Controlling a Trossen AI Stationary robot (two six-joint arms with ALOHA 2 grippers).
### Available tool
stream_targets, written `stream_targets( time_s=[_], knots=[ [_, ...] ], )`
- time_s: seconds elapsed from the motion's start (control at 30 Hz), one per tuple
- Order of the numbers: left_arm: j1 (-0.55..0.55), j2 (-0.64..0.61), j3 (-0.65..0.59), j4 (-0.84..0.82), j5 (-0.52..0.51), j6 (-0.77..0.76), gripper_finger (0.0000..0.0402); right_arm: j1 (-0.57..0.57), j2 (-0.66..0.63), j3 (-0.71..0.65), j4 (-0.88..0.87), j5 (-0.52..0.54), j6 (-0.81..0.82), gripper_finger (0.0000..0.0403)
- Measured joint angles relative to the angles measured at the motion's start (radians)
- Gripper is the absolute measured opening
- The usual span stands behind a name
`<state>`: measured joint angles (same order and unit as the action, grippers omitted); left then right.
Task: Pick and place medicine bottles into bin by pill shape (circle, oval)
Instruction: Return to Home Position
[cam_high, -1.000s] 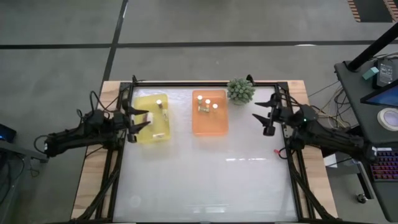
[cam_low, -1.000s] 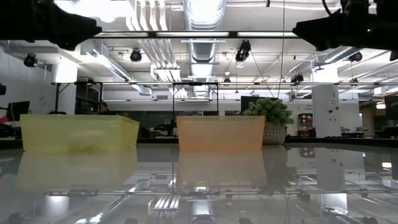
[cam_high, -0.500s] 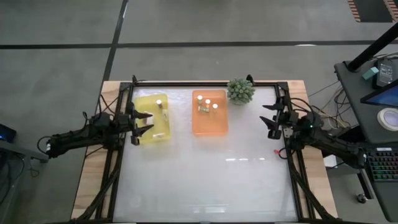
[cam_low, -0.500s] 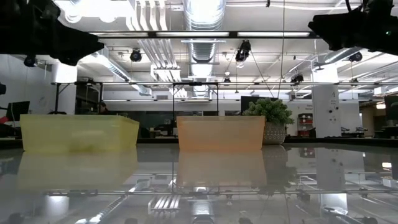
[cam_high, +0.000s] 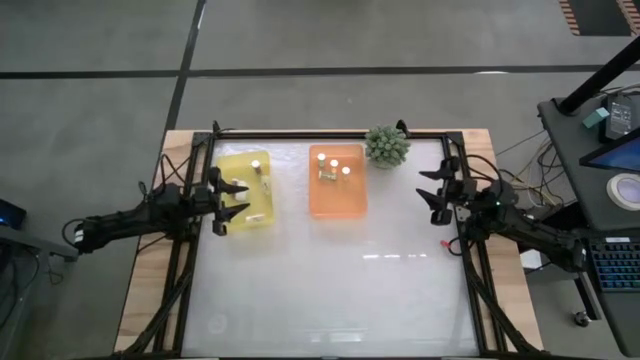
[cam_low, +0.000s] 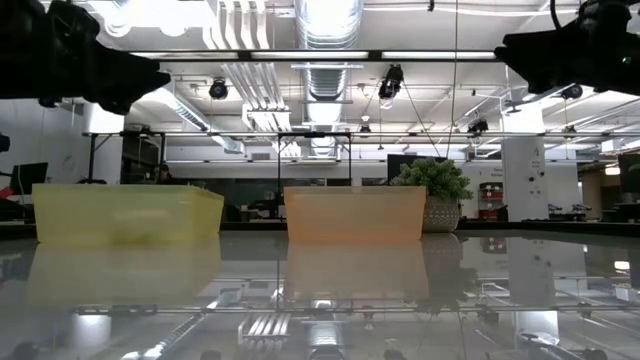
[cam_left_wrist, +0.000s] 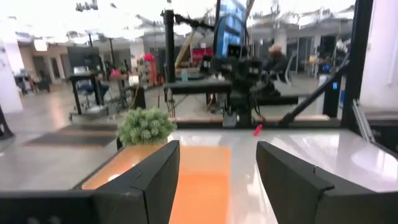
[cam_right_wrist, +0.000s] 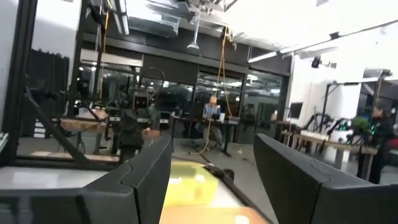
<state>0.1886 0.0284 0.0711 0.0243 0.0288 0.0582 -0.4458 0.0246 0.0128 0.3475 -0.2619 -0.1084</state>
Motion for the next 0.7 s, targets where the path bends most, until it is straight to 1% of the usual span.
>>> stream_targets(
  time_s=[0.1, 0.17, 0.27, 0.43, 0.7],
  knots=[
    [0.0, 0.0, -0.05, 0.095, 0.004, -0.003, 0.0198, 0.0, 0.012, 0.0, -0.034, 0.0, 0.018, 0.0219],
    [0.0, 0.0, -0.063, 0.118, 0.02, -0.024, 0.0198, 0.0, 0.019, 0.0, -0.071, 0.0, 0.022, 0.0219],
    [0.0, 0.006, -0.063, 0.127, 0.025, -0.05, 0.0198, 0.0, 0.024, -0.001, -0.082, -0.004, 0.039, 0.0219],
    [0.0, 0.01, -0.063, 0.125, 0.023, -0.052, 0.0198, 0.0, 0.024, -0.001, -0.104, -0.004, 0.09, 0.0219],
    [0.0, 0.01, -0.064, 0.125, 0.018, -0.05, 0.0198, 0.0, 0.03, -0.001, -0.119, -0.004, 0.091, 0.0219]
  ],
)
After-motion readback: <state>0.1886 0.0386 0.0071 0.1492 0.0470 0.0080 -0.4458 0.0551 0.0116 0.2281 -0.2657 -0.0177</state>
